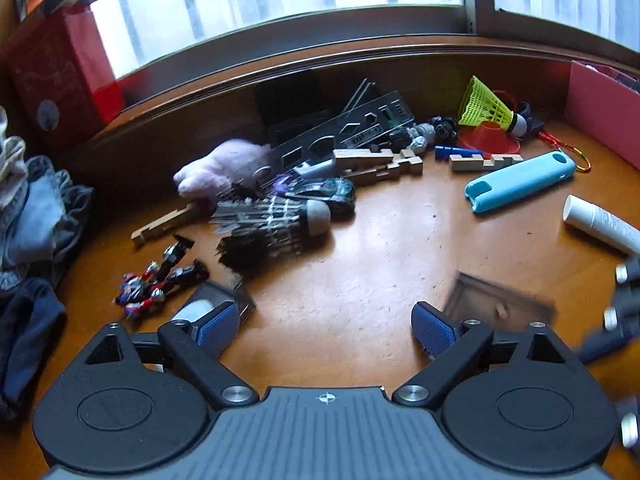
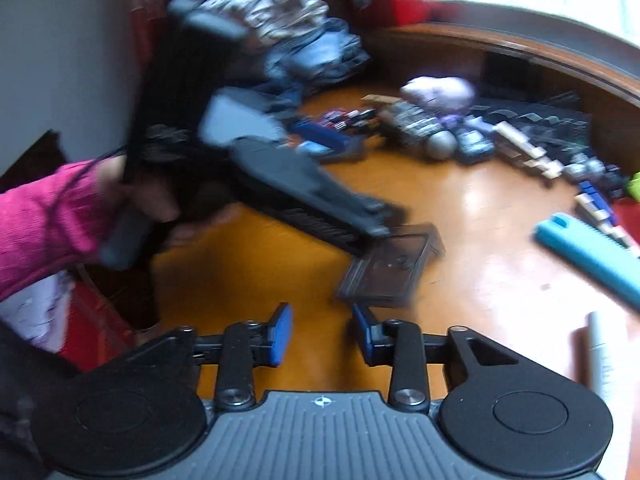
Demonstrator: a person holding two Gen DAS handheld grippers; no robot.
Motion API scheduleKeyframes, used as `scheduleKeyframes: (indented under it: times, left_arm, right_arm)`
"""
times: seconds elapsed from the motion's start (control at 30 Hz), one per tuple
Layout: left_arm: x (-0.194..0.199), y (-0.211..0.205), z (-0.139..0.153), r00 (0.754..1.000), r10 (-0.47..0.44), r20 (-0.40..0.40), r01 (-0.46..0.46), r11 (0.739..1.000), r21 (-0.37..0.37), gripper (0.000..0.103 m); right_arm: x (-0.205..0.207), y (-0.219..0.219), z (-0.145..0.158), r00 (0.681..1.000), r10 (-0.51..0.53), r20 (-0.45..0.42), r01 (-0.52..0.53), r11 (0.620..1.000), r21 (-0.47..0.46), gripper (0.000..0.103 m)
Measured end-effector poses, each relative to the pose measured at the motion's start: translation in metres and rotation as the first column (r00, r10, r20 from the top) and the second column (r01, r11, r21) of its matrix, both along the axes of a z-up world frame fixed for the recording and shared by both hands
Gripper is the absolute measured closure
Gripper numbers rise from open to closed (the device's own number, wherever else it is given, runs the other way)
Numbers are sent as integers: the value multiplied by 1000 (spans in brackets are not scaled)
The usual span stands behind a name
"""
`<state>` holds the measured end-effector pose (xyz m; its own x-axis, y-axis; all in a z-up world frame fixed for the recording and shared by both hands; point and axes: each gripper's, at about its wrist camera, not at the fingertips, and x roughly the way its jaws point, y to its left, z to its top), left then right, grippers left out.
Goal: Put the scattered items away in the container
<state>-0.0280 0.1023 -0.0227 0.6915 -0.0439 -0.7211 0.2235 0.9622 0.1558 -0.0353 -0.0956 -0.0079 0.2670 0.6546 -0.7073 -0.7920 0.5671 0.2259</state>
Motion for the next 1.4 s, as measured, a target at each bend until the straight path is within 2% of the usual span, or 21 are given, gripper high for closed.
scheduleKeyframes:
  times: [0.07,0.2,0.3,0.4,0.57,0.7,0.77,0.87,1.07,1.17,1.4]
  left_arm:
    - [-4,2,0,1000,-5,-22,4,999,-40,9]
    - [-15,-4,8,1000,7,-17,-9,994,-111,9]
    - [-22,-14,23,1000,25,9,-22,977,-211,5]
    - [-23,-33,30,999,41,19,-34,966,-255,5]
    - [-20,-70,22,997,73,2,-71,972,-222,6]
    - [-16,-84,12,997,71,-17,-73,981,-179,8]
    - [-14,-88,7,997,78,-23,-81,985,-155,8]
    - [-10,-87,2,994,95,-51,-102,980,-169,11]
    - [-10,-89,-4,991,126,-47,-132,980,-151,27]
    - [-10,-90,-2,991,129,-32,-133,979,-153,42]
    - [-13,-94,1,992,125,-26,-128,976,-176,42]
  right_arm:
    - [7,-4,-1,997,-75,37,76,997,-22,64]
    - [13,-17,1,988,-143,54,144,989,-22,64]
    - [7,-31,6,980,-181,76,182,983,-7,52]
    - [-2,-48,12,965,-230,126,234,972,-13,49]
    - [-10,-71,12,910,-335,247,360,931,-64,44]
    - [-7,-81,4,884,-379,273,419,902,-104,44]
    - [-7,-85,0,879,-386,281,431,895,-119,44]
    - [-6,-90,-3,876,-395,277,440,890,-122,44]
    - [2,-97,-9,873,-421,245,456,884,-104,45]
    - [7,-98,-14,877,-429,218,457,884,-100,54]
    - [11,-103,-15,877,-437,199,459,885,-79,69]
